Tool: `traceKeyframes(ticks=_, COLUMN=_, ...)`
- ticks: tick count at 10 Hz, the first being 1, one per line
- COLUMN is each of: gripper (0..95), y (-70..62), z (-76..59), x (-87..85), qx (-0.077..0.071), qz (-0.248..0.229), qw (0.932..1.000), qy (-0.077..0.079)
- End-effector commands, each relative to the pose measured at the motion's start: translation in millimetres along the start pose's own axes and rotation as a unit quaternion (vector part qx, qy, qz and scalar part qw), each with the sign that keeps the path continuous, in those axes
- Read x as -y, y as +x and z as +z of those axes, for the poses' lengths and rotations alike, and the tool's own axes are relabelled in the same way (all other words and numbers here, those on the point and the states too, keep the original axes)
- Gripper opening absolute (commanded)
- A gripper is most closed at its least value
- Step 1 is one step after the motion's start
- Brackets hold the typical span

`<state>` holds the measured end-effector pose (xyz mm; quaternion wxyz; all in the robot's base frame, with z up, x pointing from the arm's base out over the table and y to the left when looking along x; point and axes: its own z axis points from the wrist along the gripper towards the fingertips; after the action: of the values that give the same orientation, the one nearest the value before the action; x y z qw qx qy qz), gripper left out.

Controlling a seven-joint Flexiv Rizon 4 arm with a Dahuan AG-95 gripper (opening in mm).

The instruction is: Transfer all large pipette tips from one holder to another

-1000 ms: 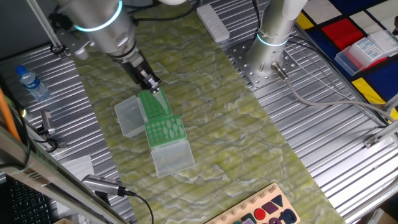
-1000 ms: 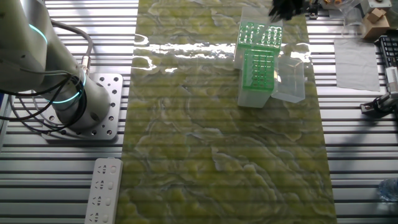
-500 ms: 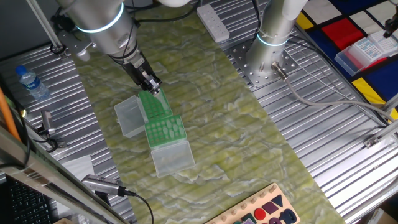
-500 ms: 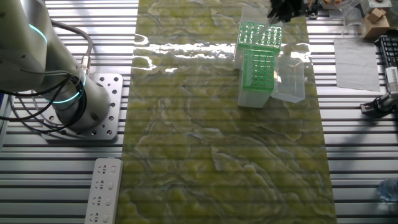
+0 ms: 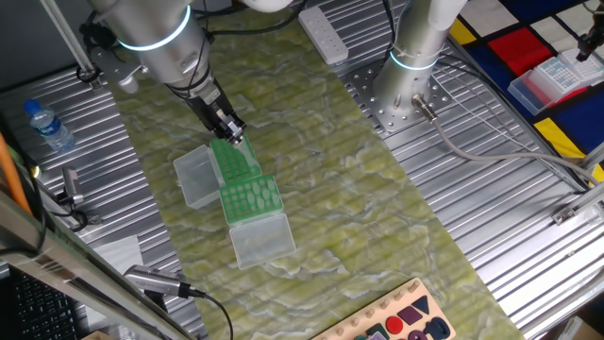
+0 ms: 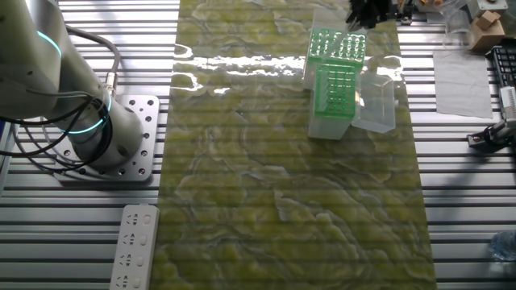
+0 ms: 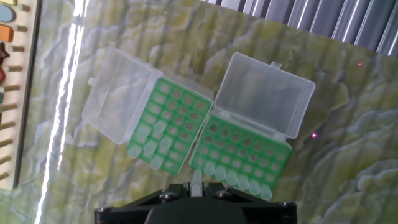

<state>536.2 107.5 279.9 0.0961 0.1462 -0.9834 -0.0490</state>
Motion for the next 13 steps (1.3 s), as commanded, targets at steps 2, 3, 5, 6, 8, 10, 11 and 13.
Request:
traceKeyframes(ticks=2, gripper=0.0, y=-1.5, z=-1.4, x=-0.7, qx=-0.001, qz=0.001, qw=1.0, qy=0.0)
traceKeyframes(ticks=3, gripper=0.0, y=-1.5, z=-1.4, x=-0.7, qx=-0.001, qz=0.001, qw=1.0, qy=0.0)
traceKeyframes(ticks=5, gripper=0.0, y=-2.5, z=0.1, x=1.0, qx=0.0, qz=0.0, qw=1.0, qy=0.0)
traceKeyframes(ticks=6, gripper=0.0, y=-3.0, z=0.8, x=1.6, qx=0.0, qz=0.0, qw=1.0, qy=0.0)
traceKeyframes(ticks=8, gripper=0.0, y=-3.7, z=1.5, x=1.7, qx=0.0, qz=0.002, qw=1.0, qy=0.0)
traceKeyframes(ticks=10, gripper=0.0, y=-3.9, z=1.5, x=2.0, qx=0.0, qz=0.002, qw=1.0, qy=-0.001)
traceKeyframes(ticks=11, gripper=0.0, y=-3.9, z=1.0, x=2.2, qx=0.0, qz=0.002, qw=1.0, qy=-0.001)
traceKeyframes(ticks=13, gripper=0.0, y=-4.0, z=-0.3, x=2.8, qx=0.0, qz=0.001, qw=1.0, qy=-0.001)
